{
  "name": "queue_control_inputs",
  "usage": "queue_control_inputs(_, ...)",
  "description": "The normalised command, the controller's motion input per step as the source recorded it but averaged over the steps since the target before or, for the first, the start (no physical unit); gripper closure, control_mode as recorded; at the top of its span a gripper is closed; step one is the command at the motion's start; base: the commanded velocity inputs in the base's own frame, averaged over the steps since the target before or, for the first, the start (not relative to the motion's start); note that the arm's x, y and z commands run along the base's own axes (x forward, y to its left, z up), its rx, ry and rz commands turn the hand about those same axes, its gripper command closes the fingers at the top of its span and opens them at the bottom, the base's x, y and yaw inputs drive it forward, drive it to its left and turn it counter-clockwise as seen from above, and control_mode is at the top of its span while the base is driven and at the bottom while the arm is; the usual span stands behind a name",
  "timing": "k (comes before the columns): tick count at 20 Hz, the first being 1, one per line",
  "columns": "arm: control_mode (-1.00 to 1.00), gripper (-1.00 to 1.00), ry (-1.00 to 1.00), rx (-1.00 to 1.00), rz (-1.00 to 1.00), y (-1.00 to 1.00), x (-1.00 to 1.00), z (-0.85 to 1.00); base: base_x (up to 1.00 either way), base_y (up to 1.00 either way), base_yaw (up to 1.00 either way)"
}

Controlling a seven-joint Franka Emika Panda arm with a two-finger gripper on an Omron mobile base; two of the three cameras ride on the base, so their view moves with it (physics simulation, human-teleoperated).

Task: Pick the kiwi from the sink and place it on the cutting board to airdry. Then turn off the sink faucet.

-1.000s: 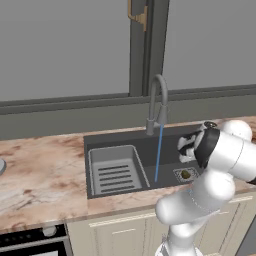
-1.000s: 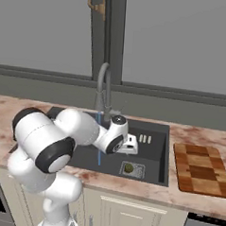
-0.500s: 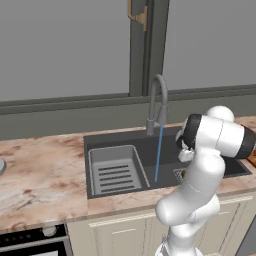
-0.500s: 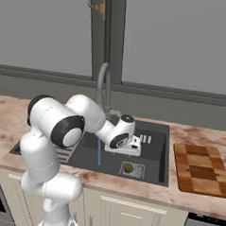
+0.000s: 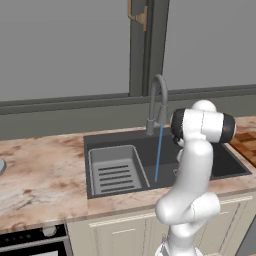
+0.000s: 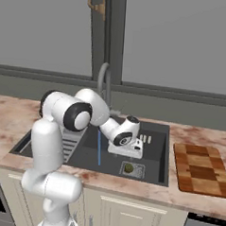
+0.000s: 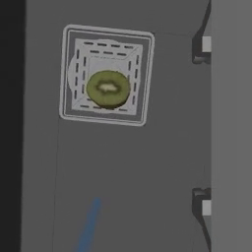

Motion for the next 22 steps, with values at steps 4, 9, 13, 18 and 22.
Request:
queue_control_inputs(4,-1.0,-1.0,0.11,0.02,0.0,-0.01,0.29,-0.31,0.0,0.0,0.0)
queue_control_inputs(9,-1.0,-1.0,0.09,0.02,0.0,-0.09,0.29,-0.34,0.0,0.0,0.0)
queue_control_inputs(13,-1.0,-1.0,0.07,0.01,0.0,-0.16,0.3,-0.41,0.0,0.0,0.0)
queue_control_inputs(18,-1.0,-1.0,0.06,0.0,0.0,-0.13,0.32,-0.33,0.0,0.0,0.0)
queue_control_inputs(22,-1.0,-1.0,0.07,0.0,0.0,-0.05,0.38,-0.28,0.0,0.0,0.0)
